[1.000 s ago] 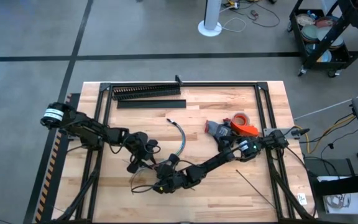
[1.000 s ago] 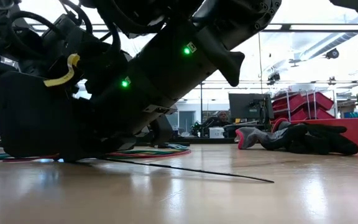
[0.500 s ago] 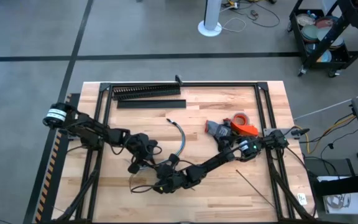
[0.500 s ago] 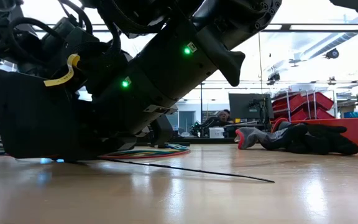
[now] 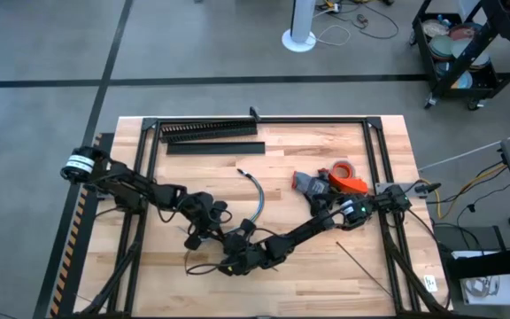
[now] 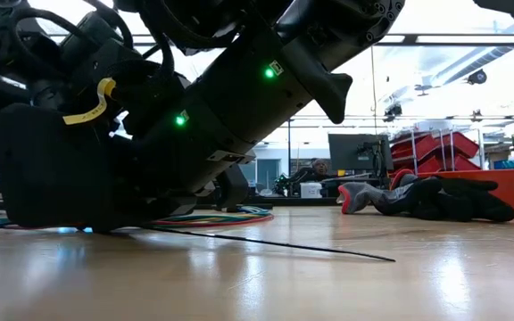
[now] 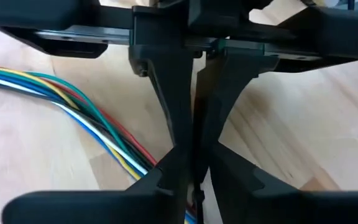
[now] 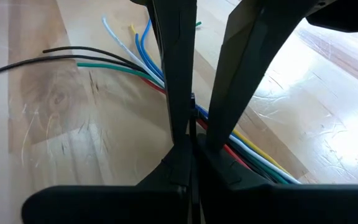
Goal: Ziptie cables
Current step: Wrap the black zip tie on the cable
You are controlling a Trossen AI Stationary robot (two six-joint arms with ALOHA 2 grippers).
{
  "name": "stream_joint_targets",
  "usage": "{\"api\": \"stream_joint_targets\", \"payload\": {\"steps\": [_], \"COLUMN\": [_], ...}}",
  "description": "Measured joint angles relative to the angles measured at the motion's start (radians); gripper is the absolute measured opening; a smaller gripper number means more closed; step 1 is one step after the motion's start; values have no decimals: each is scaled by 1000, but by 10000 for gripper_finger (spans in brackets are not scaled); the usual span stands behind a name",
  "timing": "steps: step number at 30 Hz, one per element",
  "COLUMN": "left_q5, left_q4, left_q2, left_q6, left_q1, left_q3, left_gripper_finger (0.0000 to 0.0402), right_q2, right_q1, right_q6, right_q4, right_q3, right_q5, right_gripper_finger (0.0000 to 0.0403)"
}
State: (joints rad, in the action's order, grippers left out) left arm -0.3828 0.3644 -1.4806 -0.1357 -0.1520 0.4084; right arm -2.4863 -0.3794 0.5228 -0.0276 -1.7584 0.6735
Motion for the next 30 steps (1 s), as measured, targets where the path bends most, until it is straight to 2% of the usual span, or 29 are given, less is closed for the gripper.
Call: {"api": "stream_joint_targets", "payload": {"steps": [6, 14, 23, 30], "left_q5": [7, 11, 42, 49], "left_q4": [-37, -131, -236, -260], "left_q2": [0, 0, 5, 25], "left_q6": [-6, -9, -32, -39], "left_q1": [0, 1, 0, 0], "left_q3": [0, 23, 61, 60], "left_gripper_finger": [57, 7, 3, 1], "right_q2": [0, 0, 2, 9], "right_q1": [0, 0, -9, -33], "right_q6": [0, 0, 2, 70], "right_q4": [3, 9, 32, 95], "right_q3": [0, 0, 0, -1], "right_q5": [-1, -2, 1, 23], "right_gripper_finger": [0, 0, 0, 0]}}
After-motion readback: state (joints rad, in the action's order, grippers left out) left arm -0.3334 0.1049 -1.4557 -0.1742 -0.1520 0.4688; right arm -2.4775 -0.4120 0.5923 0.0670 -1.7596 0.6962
